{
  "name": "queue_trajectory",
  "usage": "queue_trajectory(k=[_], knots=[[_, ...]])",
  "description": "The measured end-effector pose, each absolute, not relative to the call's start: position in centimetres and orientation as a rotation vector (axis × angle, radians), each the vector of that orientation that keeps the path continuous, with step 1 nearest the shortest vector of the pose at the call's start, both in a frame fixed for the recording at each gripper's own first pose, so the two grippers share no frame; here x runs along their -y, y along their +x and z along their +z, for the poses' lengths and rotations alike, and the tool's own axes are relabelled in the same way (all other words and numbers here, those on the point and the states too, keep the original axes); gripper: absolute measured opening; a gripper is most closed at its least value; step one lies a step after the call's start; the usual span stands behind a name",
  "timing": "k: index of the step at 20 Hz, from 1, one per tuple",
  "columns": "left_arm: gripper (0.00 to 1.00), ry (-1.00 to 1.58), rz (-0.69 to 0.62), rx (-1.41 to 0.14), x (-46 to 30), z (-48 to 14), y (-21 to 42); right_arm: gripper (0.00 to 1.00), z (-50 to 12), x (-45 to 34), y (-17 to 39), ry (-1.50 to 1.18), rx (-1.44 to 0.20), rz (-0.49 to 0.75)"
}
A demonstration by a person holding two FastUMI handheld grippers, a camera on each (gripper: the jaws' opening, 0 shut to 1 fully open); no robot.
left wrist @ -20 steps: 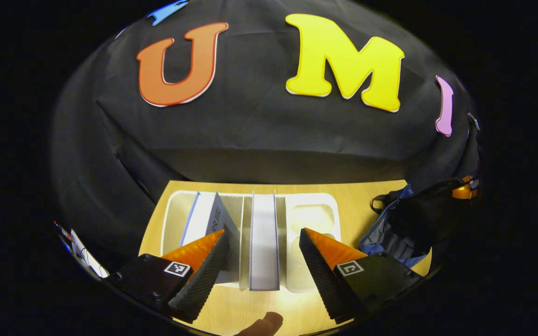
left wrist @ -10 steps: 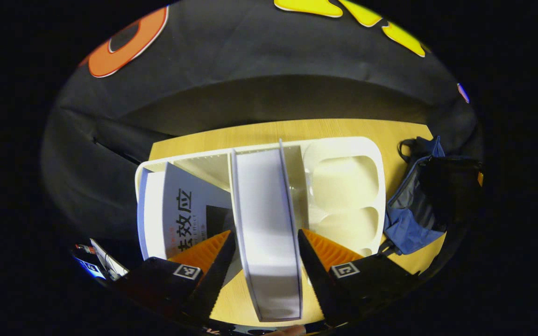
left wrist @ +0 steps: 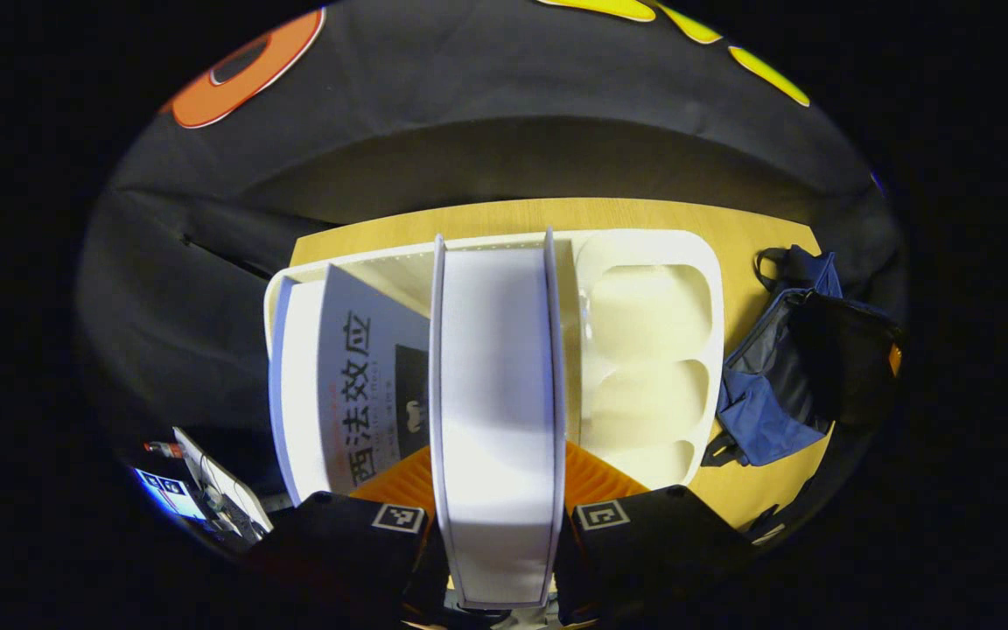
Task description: Open the schoolbag, grab two books from the bookshelf and put them into the schoolbag.
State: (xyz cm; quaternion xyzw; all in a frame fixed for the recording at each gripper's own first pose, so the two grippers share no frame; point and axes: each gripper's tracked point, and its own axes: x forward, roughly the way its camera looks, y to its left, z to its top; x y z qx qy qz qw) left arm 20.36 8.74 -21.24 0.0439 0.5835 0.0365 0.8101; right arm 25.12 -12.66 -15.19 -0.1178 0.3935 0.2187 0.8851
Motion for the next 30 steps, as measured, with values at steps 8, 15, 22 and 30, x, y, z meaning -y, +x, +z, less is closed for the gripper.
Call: queue_trajectory(k=[8, 15, 22, 30], knots=[[0.49, -0.082, 0.088, -1.102, -7.1, -14.1, 12.5, 0.00, -15.8, 11.8, 24.1, -0.256, -0.835, 0.479], [0.53, -0.183, 0.067, -1.068, -5.8, -13.5, 4.2, 0.00, -16.5, 11.5, 22.4, -0.270, -0.836, 0.489], [0.48, -0.386, -0.093, -1.109, 2.7, -16.6, -2.1, 0.00, -17.7, 10.7, 20.0, -0.314, -0.861, 0.527], [0.48, -0.673, -0.289, -0.980, 13.4, -18.4, 3.4, 0.00, -17.4, 11.3, 20.5, -0.282, -0.866, 0.507]])
